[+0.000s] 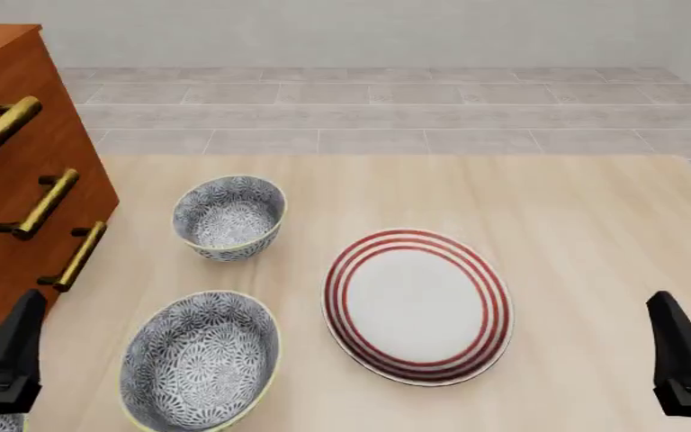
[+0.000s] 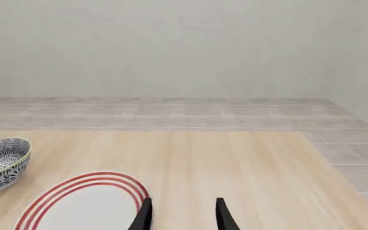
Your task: Put the bowl at the front on the plate.
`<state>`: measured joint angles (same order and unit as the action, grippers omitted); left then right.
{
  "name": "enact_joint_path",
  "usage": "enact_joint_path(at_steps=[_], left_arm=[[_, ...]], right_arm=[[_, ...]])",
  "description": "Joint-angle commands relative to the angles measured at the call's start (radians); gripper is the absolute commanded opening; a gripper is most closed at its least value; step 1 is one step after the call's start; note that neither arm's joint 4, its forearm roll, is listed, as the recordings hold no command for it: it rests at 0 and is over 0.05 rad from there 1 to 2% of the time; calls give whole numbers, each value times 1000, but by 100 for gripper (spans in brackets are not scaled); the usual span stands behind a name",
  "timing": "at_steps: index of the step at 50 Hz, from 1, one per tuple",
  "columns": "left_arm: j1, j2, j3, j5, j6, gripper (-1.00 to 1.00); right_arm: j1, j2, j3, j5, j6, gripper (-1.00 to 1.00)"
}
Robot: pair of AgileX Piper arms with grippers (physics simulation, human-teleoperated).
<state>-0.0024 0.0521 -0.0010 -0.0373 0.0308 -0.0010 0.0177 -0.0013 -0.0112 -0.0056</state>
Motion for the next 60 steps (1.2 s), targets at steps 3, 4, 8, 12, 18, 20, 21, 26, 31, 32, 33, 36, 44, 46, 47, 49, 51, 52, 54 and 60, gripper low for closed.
enact_joint_path(at_steps=[3,4,8,12,18,20,21,26,31,32,33,36,44,46,47,49,51,52,54,60], left_arm=[[2,-43,-2,37,-31,100],[2,-44,-2,37,-30,100],[0,-45,-3,39,-25,100],[1,-47,-14,49,-20,100],[20,16,-38,45,4,100],[44,18,-52,57,18,100],[53,67,-68,45,16,100],[20,197,-148,67,49,100],[-12,257,-250,168,58,100],[-16,255,-261,186,65,100],[-12,256,-275,209,69,100],[-3,277,-302,262,65,100],[9,279,-376,449,46,100],[15,284,-392,487,21,100],[8,251,-414,538,18,100],[5,231,-427,574,15,100],[3,211,-430,606,11,100],[2,199,-431,626,16,100],[16,200,-419,642,29,100],[35,163,-413,714,1,100]], right_arm=[[2,-6,-2,10,11,100],[2,-5,-2,9,12,100],[2,-3,-2,9,13,100],[2,0,-1,7,15,100],[1,-1,-1,7,16,100],[1,-3,-1,10,17,100],[1,-1,-1,8,17,100],[7,7,-1,3,13,100],[6,6,0,3,10,100],[7,8,0,1,10,100],[7,12,-1,-2,10,100],[6,17,-1,-5,10,100],[13,41,0,-23,6,100],[14,41,0,-24,6,100],[13,42,0,-23,7,100],[13,41,-1,-22,7,100],[13,44,0,-25,7,100],[12,44,0,-26,7,100],[12,45,0,-26,7,100],[11,42,0,-24,8,100]])
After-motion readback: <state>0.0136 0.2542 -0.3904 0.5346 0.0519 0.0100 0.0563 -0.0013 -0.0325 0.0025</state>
